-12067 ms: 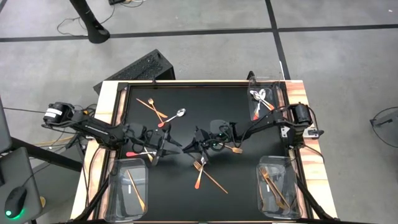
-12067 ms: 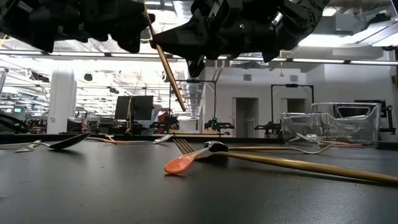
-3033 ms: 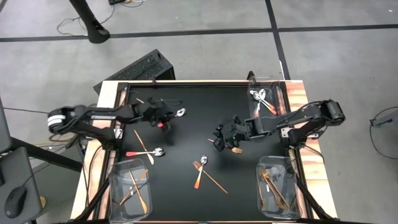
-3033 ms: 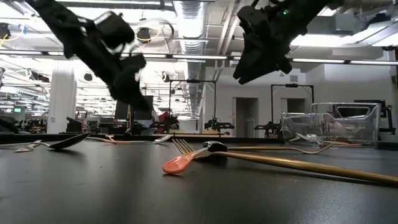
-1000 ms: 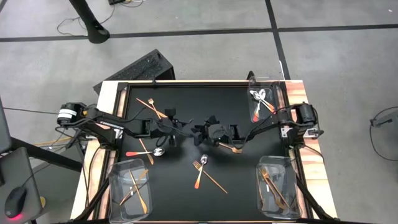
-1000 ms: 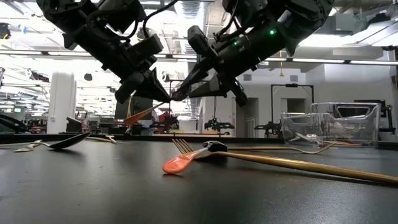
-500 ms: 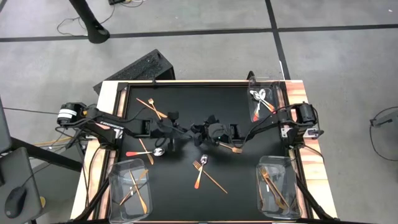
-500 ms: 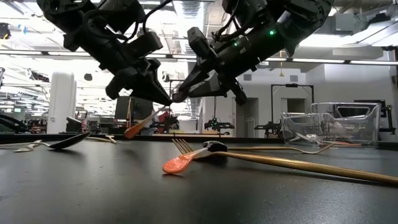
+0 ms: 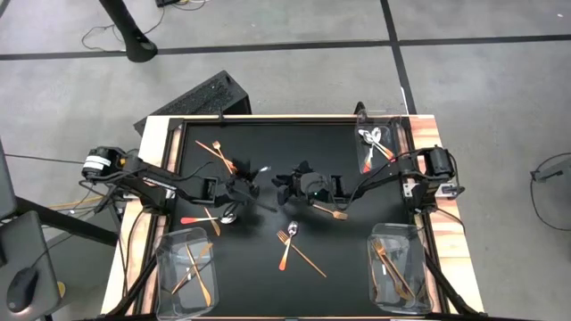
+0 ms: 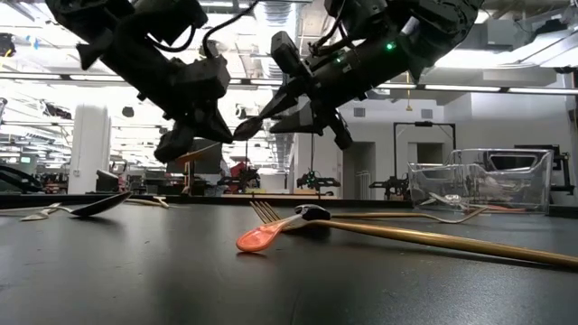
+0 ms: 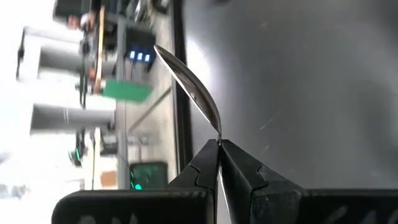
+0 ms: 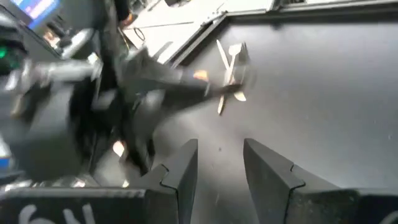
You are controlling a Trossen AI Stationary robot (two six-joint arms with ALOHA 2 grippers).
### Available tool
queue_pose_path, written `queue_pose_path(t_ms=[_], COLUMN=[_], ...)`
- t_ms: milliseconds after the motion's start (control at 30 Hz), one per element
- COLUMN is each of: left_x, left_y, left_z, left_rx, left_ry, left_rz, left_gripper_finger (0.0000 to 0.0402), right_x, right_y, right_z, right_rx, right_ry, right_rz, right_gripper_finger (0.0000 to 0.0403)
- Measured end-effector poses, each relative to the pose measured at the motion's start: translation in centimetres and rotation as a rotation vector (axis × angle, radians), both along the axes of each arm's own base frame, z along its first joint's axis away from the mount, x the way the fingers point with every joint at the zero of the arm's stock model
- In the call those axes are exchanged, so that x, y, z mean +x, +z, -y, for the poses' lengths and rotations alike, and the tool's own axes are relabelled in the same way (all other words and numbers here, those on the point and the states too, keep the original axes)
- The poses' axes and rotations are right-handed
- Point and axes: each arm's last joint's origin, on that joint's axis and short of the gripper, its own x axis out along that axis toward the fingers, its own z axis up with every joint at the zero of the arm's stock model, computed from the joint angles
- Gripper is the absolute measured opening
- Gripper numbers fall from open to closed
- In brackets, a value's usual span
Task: Sort silverware by color (type)
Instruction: Put the orange spoon into the top right transparent bin
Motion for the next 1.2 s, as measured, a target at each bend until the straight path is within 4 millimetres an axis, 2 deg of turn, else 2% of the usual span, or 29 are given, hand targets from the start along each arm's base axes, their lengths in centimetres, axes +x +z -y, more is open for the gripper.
queue_pose_path(t_ms=[100,200,367,467,667,833,1200], left_x=[0.0,-0.3,-0.1,0.0,0.2,0.2,0.4], left_y=[-0.1,-0.4,-0.8,-0.8,-0.8,-0.8,-0.6], left_z=[0.8,1.6,2.5,2.8,2.7,2.7,2.7], left_rx=[0.054,0.100,-0.078,-0.168,-0.235,-0.268,-0.262], left_ry=[-0.077,-0.159,-0.341,-0.419,-0.485,-0.524,-0.531], left_rz=[-0.066,-0.139,-0.115,-0.096,-0.080,-0.077,-0.064], left_gripper_finger=[0.0000,0.0000,0.0000,0.0000,0.0000,0.0000,0.0000], right_x=[0.1,0.0,0.0,0.1,0.2,0.6,0.4], right_y=[0.2,0.5,0.8,0.8,0.6,1.1,0.9], right_z=[0.4,0.4,-0.8,-1.8,-2.5,-2.6,-2.9], right_rx=[-0.059,-0.216,-0.508,-0.617,-0.597,-0.547,-0.513], right_ry=[0.013,0.105,0.277,0.417,0.590,0.611,0.633], right_rz=[-0.006,-0.070,-0.172,-0.194,-0.275,-0.316,-0.369], right_gripper_finger=[0.0152,0.0152,0.0152,0.0152,0.0152,0.0152,0.0150])
